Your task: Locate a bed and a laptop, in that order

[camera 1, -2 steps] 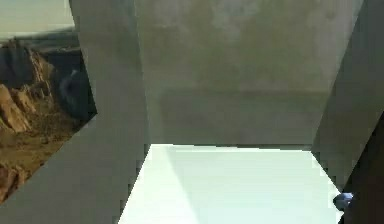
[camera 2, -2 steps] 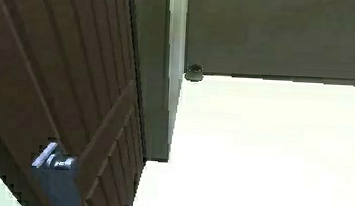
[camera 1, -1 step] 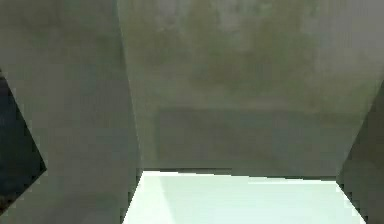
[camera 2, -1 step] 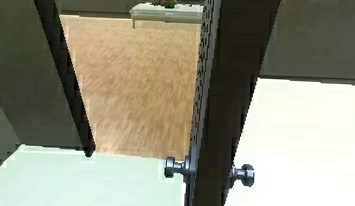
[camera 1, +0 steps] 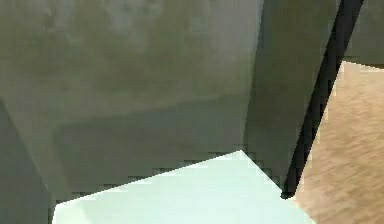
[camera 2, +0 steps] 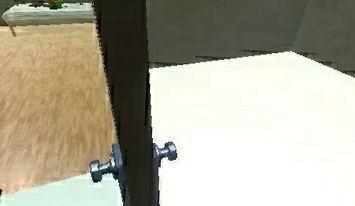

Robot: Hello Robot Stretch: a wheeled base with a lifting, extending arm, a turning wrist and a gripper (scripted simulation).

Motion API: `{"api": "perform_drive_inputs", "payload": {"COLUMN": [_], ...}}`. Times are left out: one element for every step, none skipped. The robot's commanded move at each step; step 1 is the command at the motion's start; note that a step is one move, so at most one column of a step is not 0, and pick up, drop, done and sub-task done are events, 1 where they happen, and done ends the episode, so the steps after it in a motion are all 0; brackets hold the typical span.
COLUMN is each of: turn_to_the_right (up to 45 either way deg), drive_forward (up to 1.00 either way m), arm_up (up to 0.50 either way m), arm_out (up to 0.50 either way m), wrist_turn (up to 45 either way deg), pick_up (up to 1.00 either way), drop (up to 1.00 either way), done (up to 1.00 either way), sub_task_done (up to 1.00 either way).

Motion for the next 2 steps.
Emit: {"api": "perform_drive_inputs", "payload": {"turn_to_the_right": [0.0, 45.0], "drive_forward": [0.35, 0.0], "arm_up": [0.0, 0.0], "arm_out": [0.0, 0.0], "wrist_turn": [0.0, 0.0], "pick_up": [0.0, 0.0], "drop": [0.0, 0.0], "done": [0.0, 0.0], "sub_task_done": [0.0, 0.0]}}
